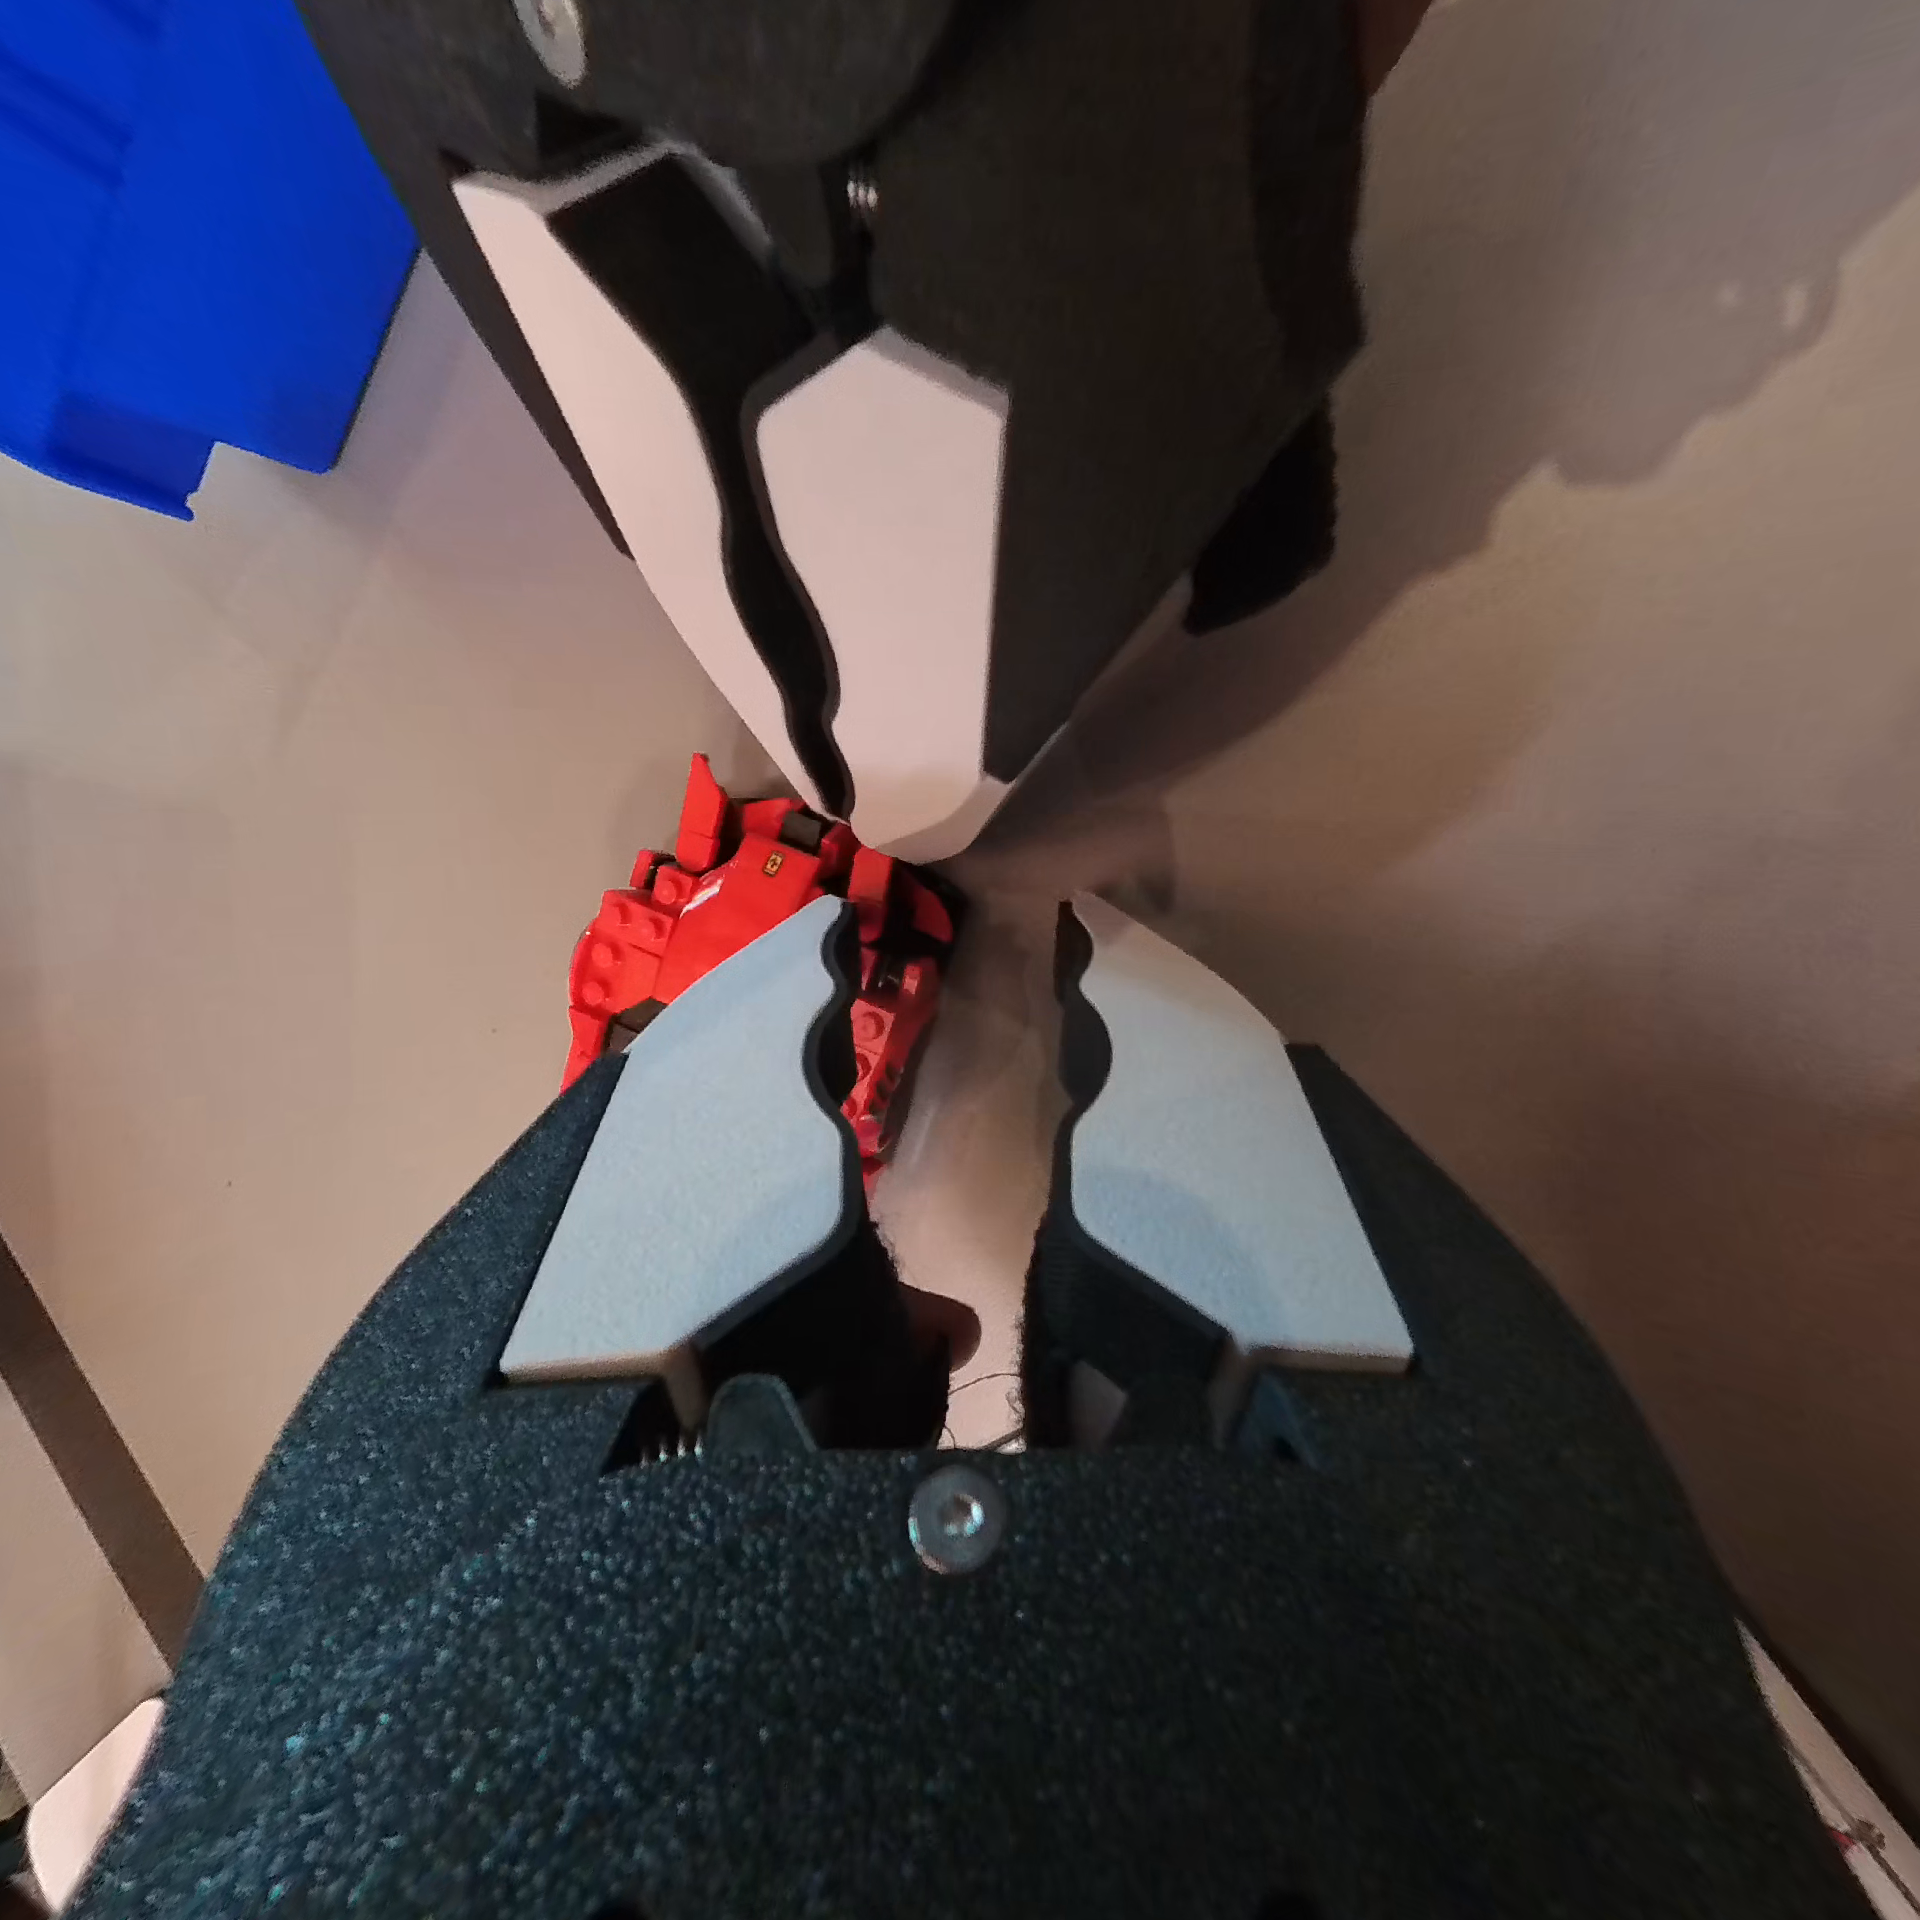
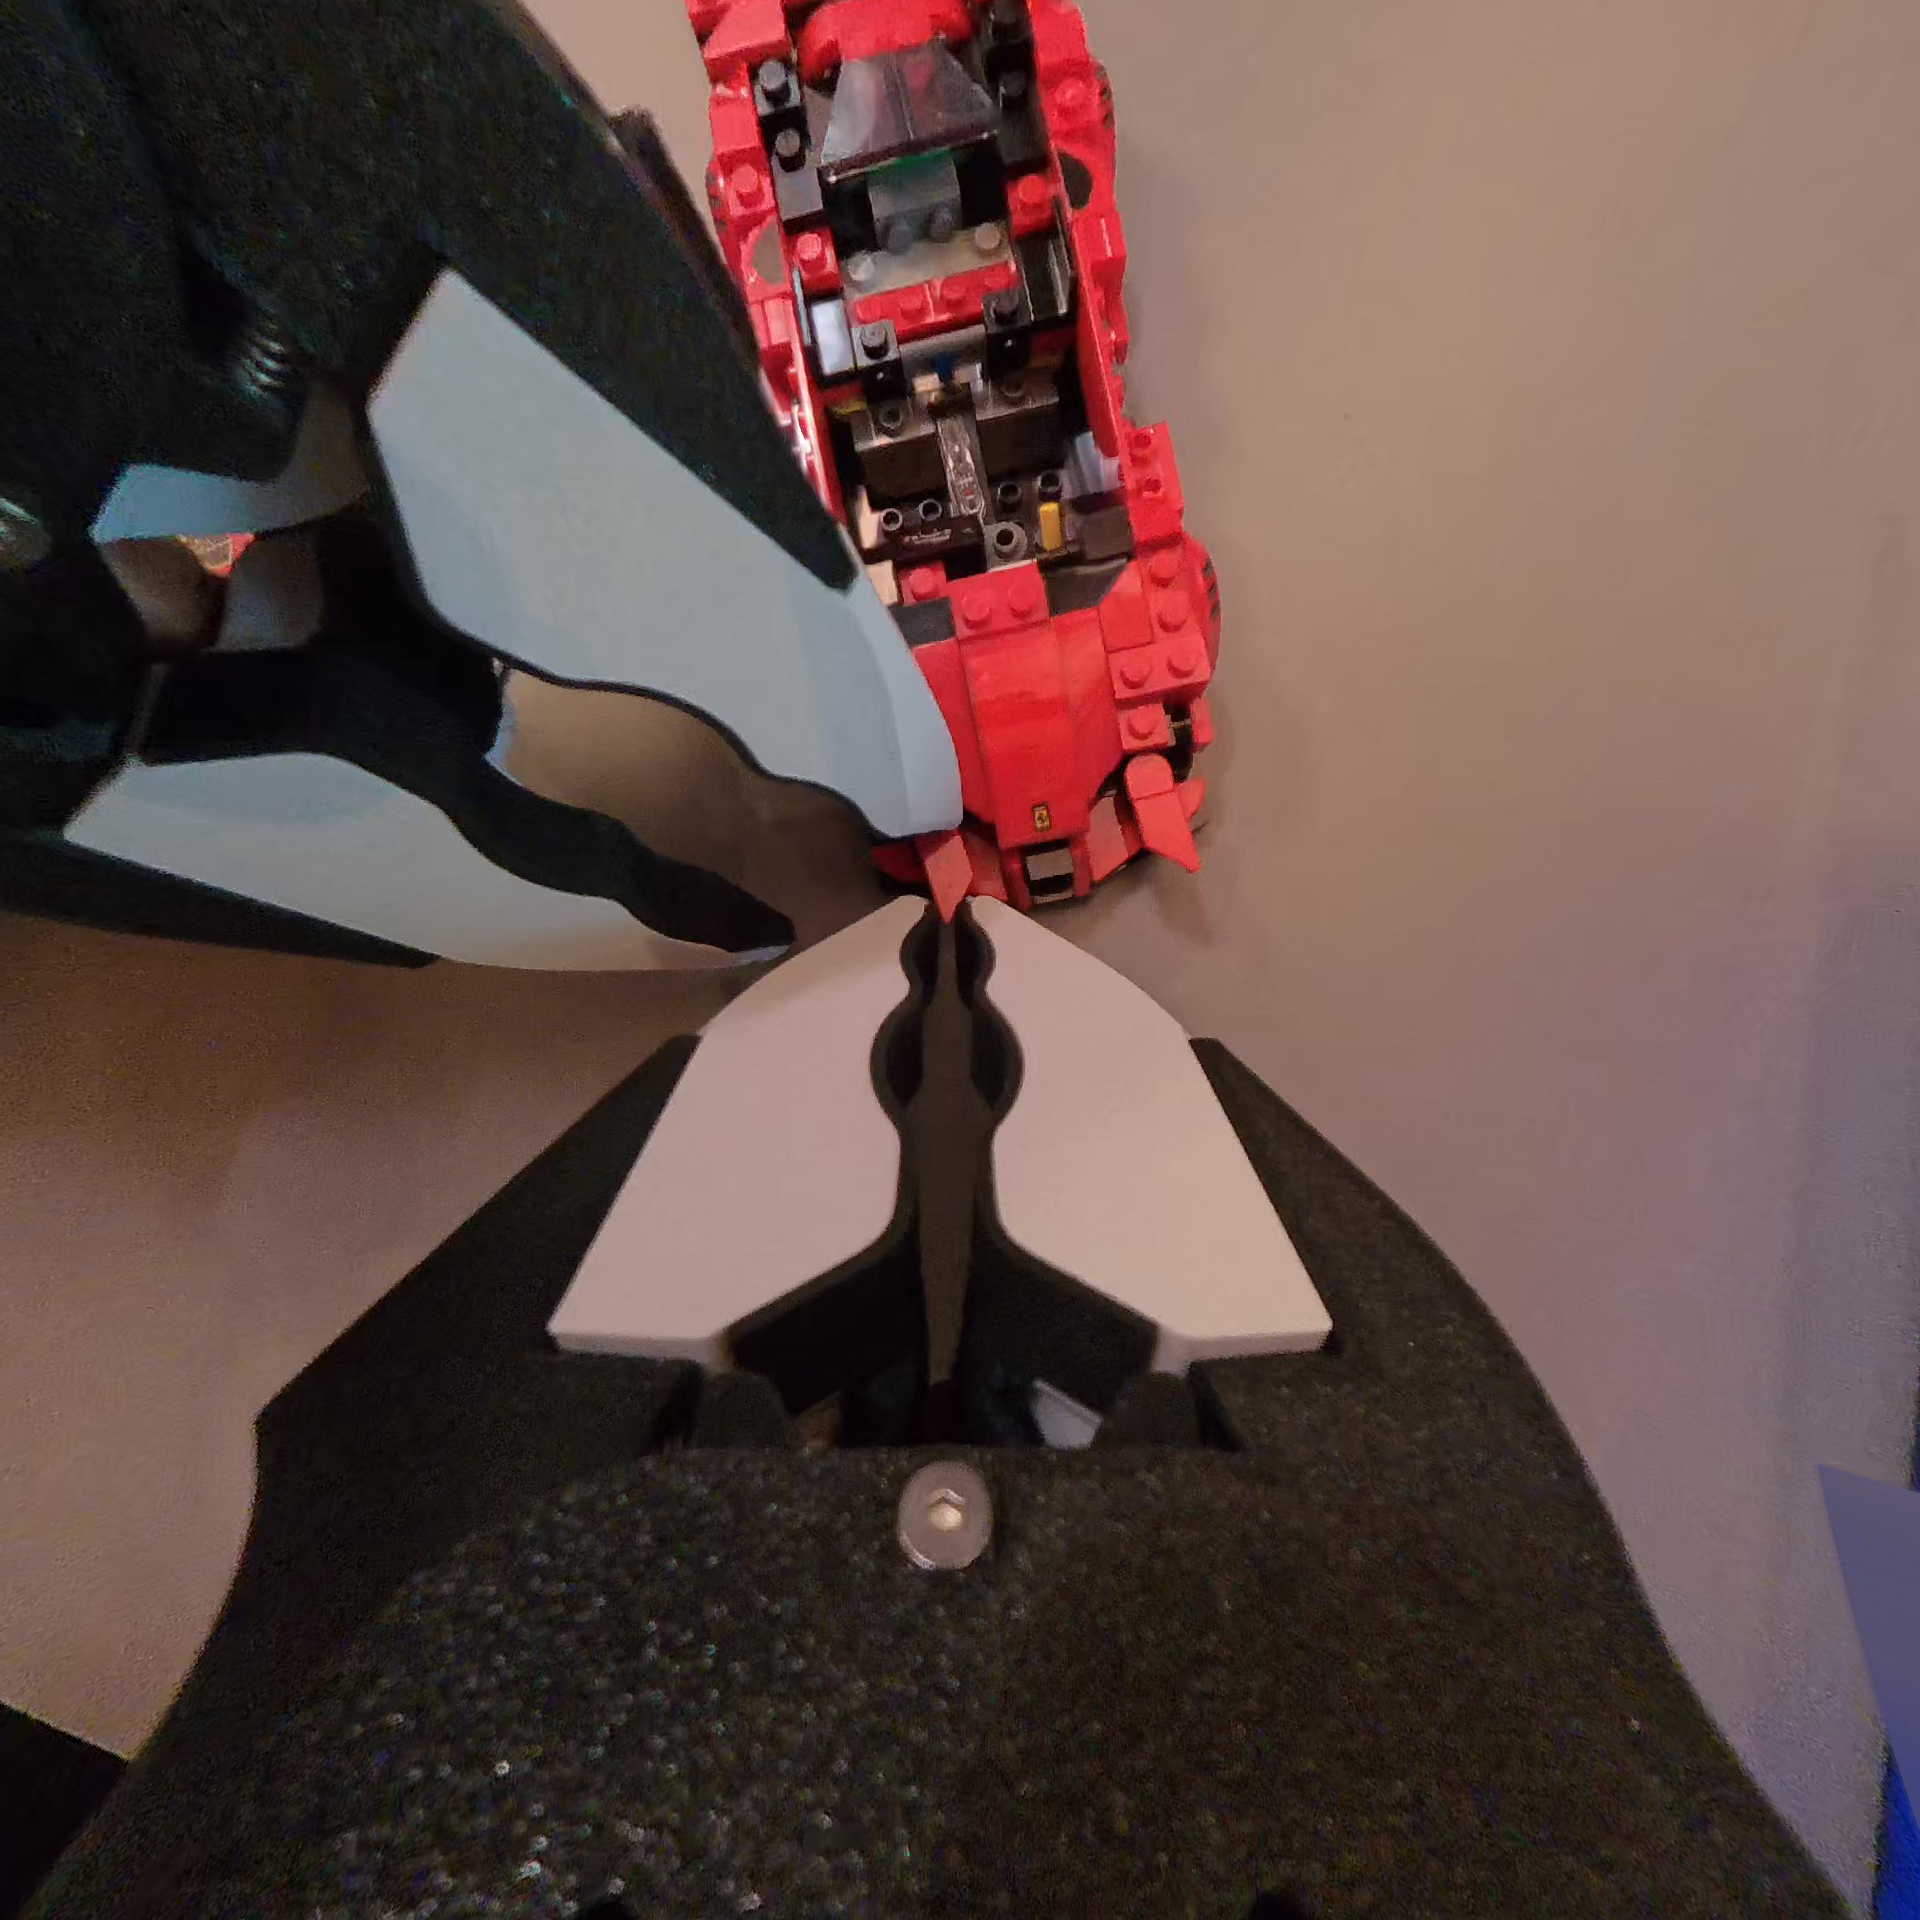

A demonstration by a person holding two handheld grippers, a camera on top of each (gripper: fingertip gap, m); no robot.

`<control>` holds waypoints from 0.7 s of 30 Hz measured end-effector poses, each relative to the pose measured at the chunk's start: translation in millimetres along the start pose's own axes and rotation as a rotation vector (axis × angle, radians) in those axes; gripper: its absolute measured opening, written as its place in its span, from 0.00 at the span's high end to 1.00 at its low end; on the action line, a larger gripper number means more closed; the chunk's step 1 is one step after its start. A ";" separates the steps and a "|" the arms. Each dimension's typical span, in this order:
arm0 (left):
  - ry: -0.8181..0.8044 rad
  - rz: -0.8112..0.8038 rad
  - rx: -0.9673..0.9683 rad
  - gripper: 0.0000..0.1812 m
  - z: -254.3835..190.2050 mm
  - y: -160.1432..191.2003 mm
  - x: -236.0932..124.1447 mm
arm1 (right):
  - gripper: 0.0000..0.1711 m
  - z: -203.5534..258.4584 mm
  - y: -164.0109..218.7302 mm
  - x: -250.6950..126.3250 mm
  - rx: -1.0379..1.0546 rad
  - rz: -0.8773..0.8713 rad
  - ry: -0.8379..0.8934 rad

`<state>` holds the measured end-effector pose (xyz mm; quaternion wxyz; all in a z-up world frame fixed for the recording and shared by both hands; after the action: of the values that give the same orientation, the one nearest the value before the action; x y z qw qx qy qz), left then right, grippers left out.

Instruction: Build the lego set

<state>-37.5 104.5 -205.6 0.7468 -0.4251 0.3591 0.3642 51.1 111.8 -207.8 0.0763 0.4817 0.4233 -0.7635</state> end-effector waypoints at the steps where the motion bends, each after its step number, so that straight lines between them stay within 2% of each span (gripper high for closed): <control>1: 0.001 0.001 0.003 0.80 -0.5 0.2 0.3 | 0.98 0.0 0.2 0.6 0.001 0.002 -0.001; 6: -0.022 0.005 0.032 0.82 -1.5 1.8 0.1 | 0.98 1.6 0.3 1.4 -0.001 0.000 -0.003; 10: -0.041 -0.020 0.022 0.79 -0.3 2.3 -3.4 | 0.98 1.6 0.2 2.7 0.003 -0.002 -0.004; 21: -0.025 -0.085 0.028 0.83 -3.3 2.1 -10.7 | 0.99 3.8 -1.7 2.6 0.004 -0.013 -0.001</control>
<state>-45.2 99.8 -198.6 0.7718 -0.4248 0.3366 0.3324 46.4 110.9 -208.2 0.0707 0.4789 0.4249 -0.7650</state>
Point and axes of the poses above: each gripper's, where its closed fingertips meet, x out along the fingers, y out of its underside, z = x × y across the jaws, the point moved 8 cm from there along -x, back along the fingers, and after that the axes turned 9 degrees about x, right-handed, at the moved point
